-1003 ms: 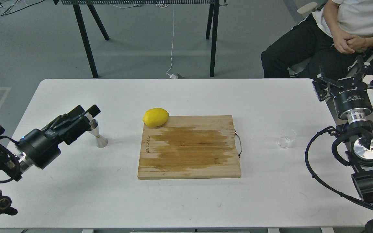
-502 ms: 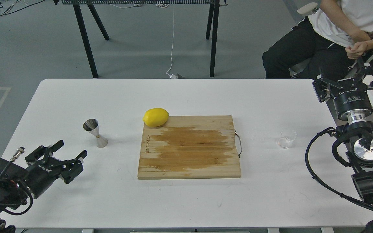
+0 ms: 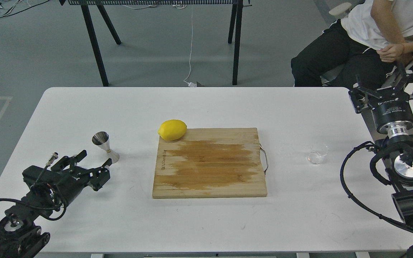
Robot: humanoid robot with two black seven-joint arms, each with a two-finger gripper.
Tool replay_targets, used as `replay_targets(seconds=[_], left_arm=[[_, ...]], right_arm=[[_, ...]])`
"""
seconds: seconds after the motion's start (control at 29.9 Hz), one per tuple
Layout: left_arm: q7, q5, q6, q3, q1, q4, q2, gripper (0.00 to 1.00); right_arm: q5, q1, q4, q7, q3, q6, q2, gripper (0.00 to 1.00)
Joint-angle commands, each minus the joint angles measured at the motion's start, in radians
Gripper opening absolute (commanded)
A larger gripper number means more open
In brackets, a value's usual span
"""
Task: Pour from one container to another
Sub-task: 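Close the left gripper around the steel jigger and lift it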
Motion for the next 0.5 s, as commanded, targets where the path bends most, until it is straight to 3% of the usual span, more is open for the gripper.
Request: replay_targets(seconds=[0.0, 0.17, 0.37, 0.47], left_arm=[[0.017, 0.0, 0.0, 0.002, -0.025, 0.03, -0.033, 0.9], [0.043, 0.0, 0.0, 0.005, -0.062, 0.079, -0.057, 0.89], [0.045, 0.0, 0.0, 0.008, -0.072, 0.093, -0.06, 0.65], [0.043, 0.0, 0.0, 0.001, -0.074, 0.112, -0.061, 0.58]], right_arm=[[0.001, 0.0, 0.0, -0.001, 0.006, 0.0, -0.008, 1.0], [0.0, -0.001, -0.001, 0.0, 0.008, 0.0, -0.015, 1.0], [0.001, -0.001, 0.0, -0.001, 0.011, 0.0, -0.01, 1.0], [0.001, -0.001, 0.0, 0.0, 0.011, 0.0, -0.01, 1.0]])
